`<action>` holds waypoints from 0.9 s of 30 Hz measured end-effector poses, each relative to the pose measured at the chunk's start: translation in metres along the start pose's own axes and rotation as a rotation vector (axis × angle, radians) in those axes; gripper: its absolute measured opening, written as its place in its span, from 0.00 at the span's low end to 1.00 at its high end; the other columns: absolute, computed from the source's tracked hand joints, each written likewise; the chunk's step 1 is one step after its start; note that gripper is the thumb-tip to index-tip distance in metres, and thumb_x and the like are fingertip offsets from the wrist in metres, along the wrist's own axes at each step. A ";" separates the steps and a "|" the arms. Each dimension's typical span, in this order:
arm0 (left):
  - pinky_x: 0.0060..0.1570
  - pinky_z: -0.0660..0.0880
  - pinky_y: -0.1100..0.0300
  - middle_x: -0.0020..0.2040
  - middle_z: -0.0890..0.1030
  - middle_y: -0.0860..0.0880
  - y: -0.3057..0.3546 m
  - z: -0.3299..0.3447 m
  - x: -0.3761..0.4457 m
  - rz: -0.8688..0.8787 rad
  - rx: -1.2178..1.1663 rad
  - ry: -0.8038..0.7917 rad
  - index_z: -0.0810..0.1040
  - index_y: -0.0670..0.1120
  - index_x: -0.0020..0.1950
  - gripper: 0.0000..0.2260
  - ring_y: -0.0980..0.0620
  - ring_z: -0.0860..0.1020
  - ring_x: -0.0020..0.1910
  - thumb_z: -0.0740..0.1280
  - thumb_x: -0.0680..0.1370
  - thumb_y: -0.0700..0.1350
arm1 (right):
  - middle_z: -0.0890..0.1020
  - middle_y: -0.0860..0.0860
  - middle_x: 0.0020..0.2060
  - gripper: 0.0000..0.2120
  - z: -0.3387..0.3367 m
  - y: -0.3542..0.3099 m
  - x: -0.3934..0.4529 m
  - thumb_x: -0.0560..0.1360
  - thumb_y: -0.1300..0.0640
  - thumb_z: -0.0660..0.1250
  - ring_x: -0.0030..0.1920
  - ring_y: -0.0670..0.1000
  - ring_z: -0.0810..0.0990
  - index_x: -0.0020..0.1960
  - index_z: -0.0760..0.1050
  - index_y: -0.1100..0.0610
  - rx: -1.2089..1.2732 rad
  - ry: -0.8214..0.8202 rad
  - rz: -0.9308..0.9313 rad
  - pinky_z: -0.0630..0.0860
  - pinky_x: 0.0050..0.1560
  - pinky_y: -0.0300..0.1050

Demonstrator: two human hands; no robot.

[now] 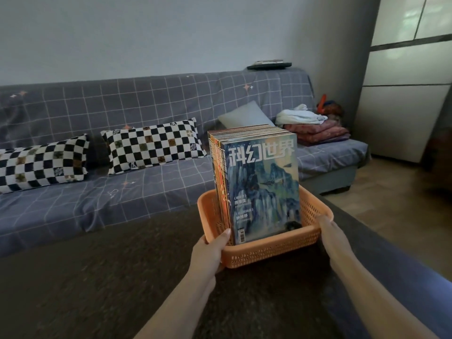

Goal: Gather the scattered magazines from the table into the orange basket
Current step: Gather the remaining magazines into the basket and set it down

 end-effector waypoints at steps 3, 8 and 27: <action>0.58 0.76 0.44 0.53 0.82 0.45 0.002 0.028 0.015 -0.001 -0.001 -0.011 0.73 0.52 0.49 0.08 0.44 0.80 0.53 0.70 0.75 0.50 | 0.78 0.56 0.47 0.22 -0.011 -0.007 0.028 0.78 0.47 0.56 0.50 0.54 0.76 0.67 0.68 0.57 0.003 0.039 -0.008 0.70 0.54 0.51; 0.53 0.78 0.49 0.50 0.82 0.47 0.002 0.073 0.034 0.001 -0.017 -0.040 0.73 0.53 0.45 0.07 0.47 0.81 0.50 0.71 0.74 0.50 | 0.80 0.56 0.44 0.23 -0.033 -0.015 0.072 0.77 0.45 0.57 0.49 0.56 0.79 0.65 0.71 0.58 0.053 0.080 0.031 0.75 0.56 0.54; 0.45 0.77 0.54 0.48 0.81 0.48 -0.004 0.137 0.066 -0.015 -0.100 -0.014 0.73 0.47 0.63 0.18 0.50 0.80 0.45 0.71 0.75 0.49 | 0.77 0.55 0.38 0.30 -0.061 -0.025 0.137 0.76 0.38 0.55 0.40 0.53 0.74 0.64 0.72 0.60 0.050 0.073 0.076 0.68 0.50 0.48</action>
Point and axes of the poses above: each hand's wrist, its own x-axis towards the middle knuckle, its own z-axis out of the palm, y = z × x, the point moved 8 cm from there along x, towards the middle knuckle
